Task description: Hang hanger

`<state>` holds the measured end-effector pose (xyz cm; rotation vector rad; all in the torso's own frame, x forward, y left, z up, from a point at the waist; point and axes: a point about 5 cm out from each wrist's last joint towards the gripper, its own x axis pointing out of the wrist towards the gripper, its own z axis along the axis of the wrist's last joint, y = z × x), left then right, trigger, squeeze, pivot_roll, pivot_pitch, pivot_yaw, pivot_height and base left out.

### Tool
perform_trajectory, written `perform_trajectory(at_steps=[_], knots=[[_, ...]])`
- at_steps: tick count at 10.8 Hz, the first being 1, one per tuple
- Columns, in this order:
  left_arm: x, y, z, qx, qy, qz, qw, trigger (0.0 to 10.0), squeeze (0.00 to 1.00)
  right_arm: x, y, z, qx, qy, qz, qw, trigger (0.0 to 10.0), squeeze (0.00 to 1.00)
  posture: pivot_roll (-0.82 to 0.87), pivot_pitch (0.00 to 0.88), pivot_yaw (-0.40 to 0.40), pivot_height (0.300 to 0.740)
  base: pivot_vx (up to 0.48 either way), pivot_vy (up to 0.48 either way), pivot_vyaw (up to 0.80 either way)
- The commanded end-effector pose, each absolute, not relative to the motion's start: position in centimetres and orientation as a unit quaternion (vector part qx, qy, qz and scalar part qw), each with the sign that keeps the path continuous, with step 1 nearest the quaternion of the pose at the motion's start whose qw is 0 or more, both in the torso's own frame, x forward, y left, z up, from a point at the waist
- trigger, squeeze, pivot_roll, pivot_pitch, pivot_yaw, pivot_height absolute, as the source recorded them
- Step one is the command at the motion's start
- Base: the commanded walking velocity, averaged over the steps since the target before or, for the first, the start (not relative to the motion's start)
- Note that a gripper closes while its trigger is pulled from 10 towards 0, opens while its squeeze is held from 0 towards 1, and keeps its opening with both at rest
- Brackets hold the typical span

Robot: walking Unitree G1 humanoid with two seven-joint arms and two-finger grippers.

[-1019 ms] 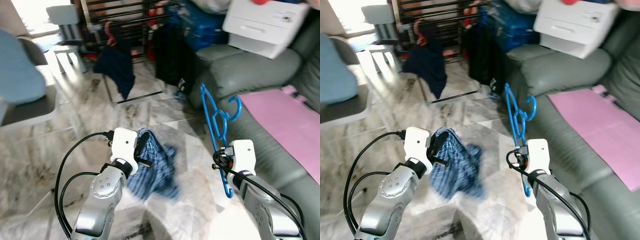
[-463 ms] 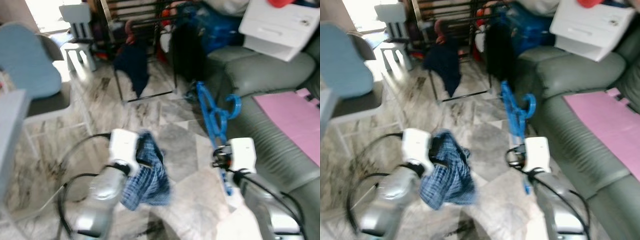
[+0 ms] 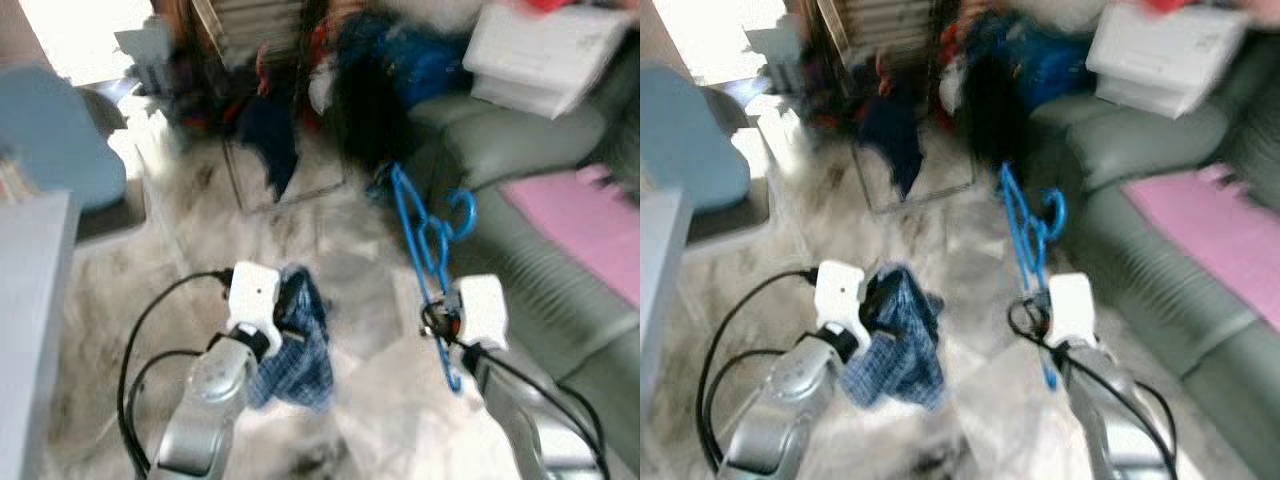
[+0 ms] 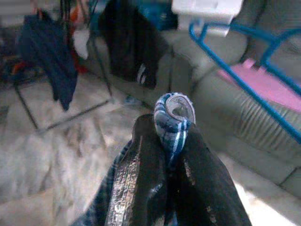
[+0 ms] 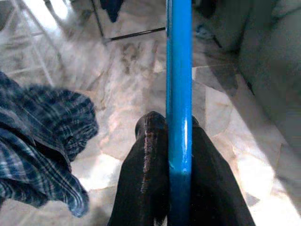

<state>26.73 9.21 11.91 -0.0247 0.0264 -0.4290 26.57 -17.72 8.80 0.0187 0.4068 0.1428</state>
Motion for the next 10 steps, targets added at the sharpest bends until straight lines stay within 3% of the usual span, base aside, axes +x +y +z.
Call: perform_trajectory(at_steps=[1, 7, 10], knots=[[26.55, 9.74, 12.18, -0.016, 0.001, -0.216, 0.976, 10.0, 0.00, 26.89, -16.96, 9.32, 0.010, 0.190, 0.085, 0.978, 10.0, 0.00, -0.14, 0.048, 0.031, 0.740, 0.000, 0.000, 0.00], [26.38, 9.66, 12.61, -0.061, -0.011, -0.227, 0.972, 10.0, 0.00, 26.94, -16.64, 9.28, 0.007, 0.189, 0.094, 0.978, 10.0, 0.00, -0.14, 0.049, 0.031, 0.740, 0.000, 0.000, 0.00], [26.29, 9.46, 12.55, -0.068, -0.009, -0.233, 0.970, 10.0, 0.00, 26.75, -16.65, 9.13, 0.006, 0.192, 0.096, 0.977, 10.0, 0.00, -0.14, 0.053, 0.032, 0.740, 0.267, 0.000, 0.00]])
